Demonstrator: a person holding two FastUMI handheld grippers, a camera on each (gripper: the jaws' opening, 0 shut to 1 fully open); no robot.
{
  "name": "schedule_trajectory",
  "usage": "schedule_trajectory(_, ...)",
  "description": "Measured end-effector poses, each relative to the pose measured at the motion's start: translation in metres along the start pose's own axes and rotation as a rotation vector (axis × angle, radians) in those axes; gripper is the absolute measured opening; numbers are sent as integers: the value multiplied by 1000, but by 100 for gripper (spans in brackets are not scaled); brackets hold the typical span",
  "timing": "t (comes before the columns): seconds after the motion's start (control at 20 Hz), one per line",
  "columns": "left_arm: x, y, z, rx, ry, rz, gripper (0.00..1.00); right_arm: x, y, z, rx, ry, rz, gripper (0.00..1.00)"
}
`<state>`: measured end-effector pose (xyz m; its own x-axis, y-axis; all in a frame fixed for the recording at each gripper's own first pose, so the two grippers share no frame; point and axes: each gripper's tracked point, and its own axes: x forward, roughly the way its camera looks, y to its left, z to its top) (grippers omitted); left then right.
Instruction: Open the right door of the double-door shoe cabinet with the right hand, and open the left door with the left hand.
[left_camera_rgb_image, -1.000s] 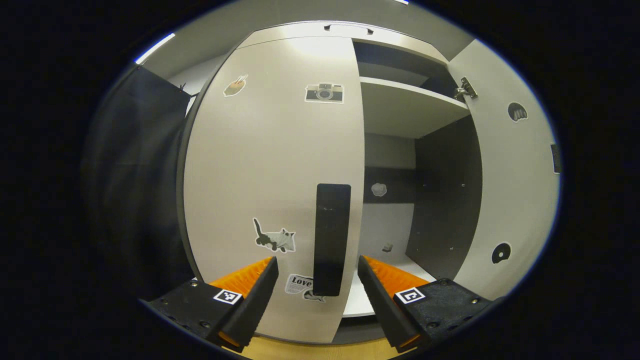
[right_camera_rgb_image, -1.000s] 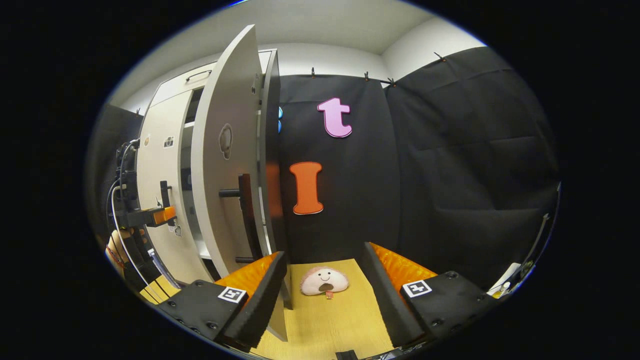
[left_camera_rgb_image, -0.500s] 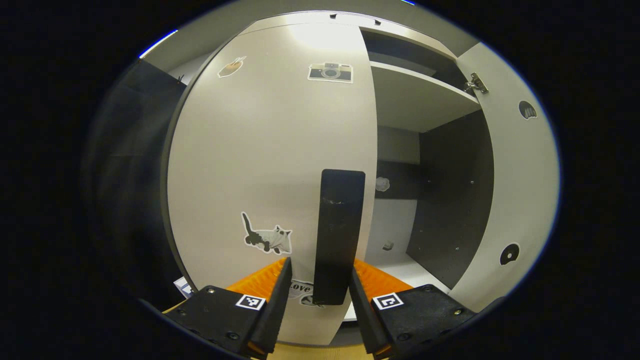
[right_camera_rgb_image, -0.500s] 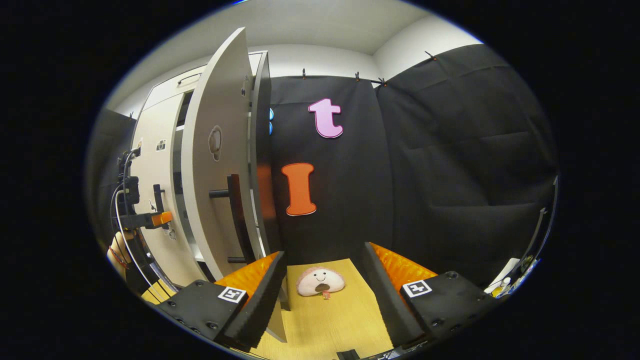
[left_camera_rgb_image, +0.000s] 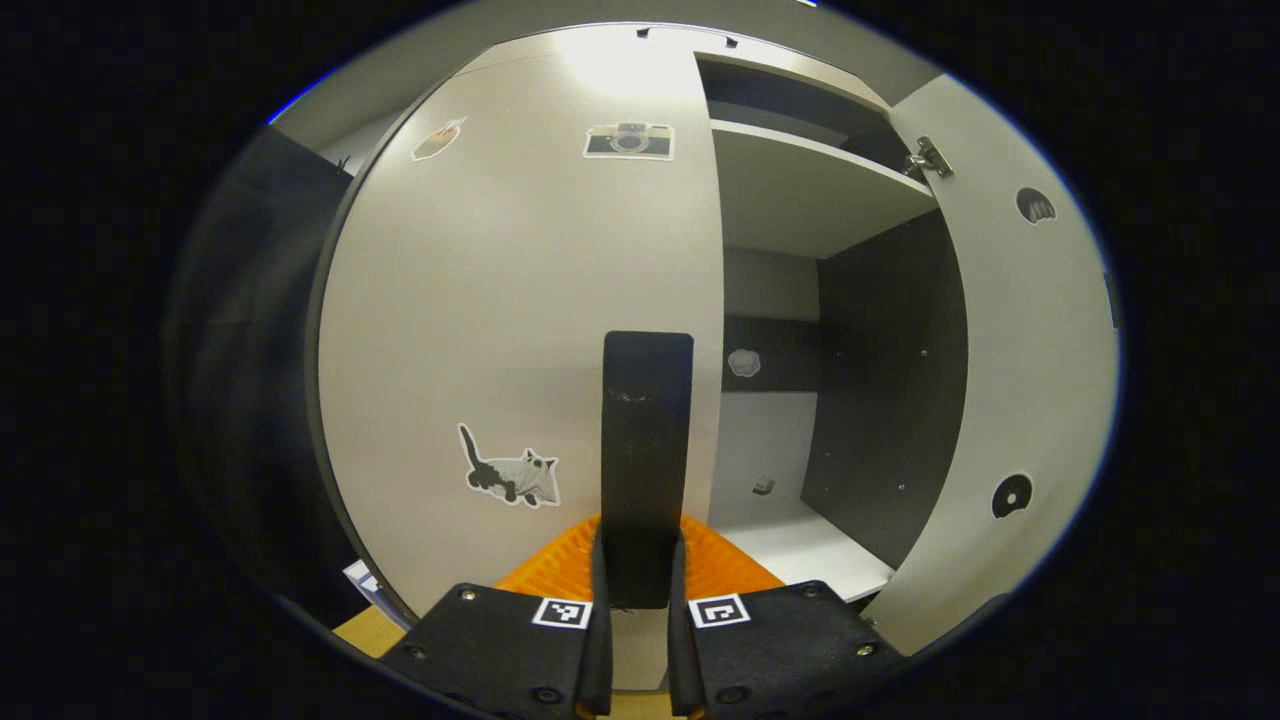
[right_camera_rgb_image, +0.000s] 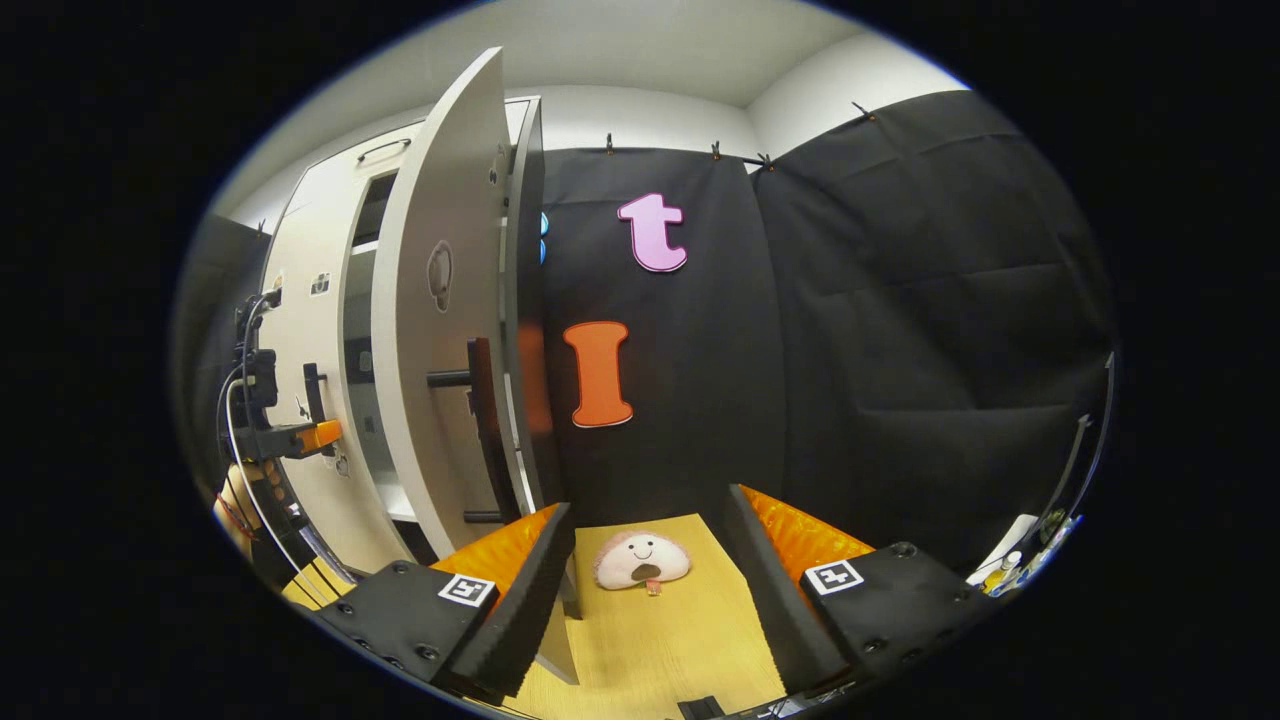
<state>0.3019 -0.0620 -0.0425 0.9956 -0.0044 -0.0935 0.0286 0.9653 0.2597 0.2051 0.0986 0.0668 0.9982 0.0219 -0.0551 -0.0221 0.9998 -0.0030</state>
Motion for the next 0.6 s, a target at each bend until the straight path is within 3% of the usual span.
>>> schedule_trajectory(0.55,-42,9,1,-41,-19,-87,19,-1,14,4,-5,-22,35,90)
schedule_trajectory(0.6,-47,10,2,-44,-18,-88,19,0,14,5,-7,-24,35,97)
